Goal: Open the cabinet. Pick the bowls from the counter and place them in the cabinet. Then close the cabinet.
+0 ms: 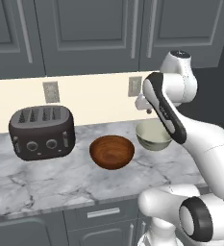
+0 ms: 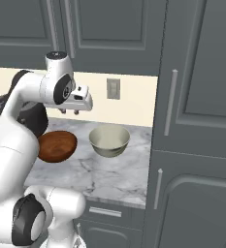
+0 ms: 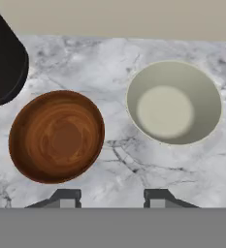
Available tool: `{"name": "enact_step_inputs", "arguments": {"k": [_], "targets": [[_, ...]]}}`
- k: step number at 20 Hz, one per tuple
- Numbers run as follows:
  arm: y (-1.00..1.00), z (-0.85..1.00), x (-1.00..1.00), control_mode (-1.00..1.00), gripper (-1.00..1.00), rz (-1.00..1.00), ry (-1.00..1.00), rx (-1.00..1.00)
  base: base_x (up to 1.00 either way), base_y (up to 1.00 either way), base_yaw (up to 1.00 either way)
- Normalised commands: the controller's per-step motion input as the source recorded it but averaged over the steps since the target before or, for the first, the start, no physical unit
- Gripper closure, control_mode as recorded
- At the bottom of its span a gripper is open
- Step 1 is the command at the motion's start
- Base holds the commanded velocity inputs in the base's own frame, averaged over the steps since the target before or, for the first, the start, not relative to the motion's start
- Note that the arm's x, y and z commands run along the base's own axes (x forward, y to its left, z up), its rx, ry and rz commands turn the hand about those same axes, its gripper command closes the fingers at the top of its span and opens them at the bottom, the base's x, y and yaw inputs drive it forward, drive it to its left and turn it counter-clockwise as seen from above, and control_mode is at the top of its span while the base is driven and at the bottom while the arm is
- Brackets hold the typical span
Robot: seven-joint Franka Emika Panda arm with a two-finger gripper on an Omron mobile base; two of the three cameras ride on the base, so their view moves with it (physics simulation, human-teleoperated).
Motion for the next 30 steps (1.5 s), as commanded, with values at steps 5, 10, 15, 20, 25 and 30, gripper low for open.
{"name": "enact_step_inputs", "arguments": {"k": [5,10,15,20,25,30], "targets": [[0.00,0.08,-0.52,-1.00,-1.00,0.00,-0.37,0.00,0.00,0.00,0.00],[0.00,0.22,-0.78,-1.00,-1.00,0.01,-0.51,0.00,0.00,0.00,0.00],[0.00,0.19,-0.78,-1.00,-1.00,0.00,-0.52,0.00,0.00,0.00,0.00],[0.00,0.22,-0.73,-1.00,-1.00,0.00,-0.57,0.00,0.00,0.00,0.00],[-0.04,0.23,-0.94,-1.00,-1.00,0.00,-0.72,0.00,0.00,0.00,0.00],[-0.04,0.22,-0.82,-1.00,-1.00,0.00,-0.67,0.00,0.00,0.00,0.00]]}}
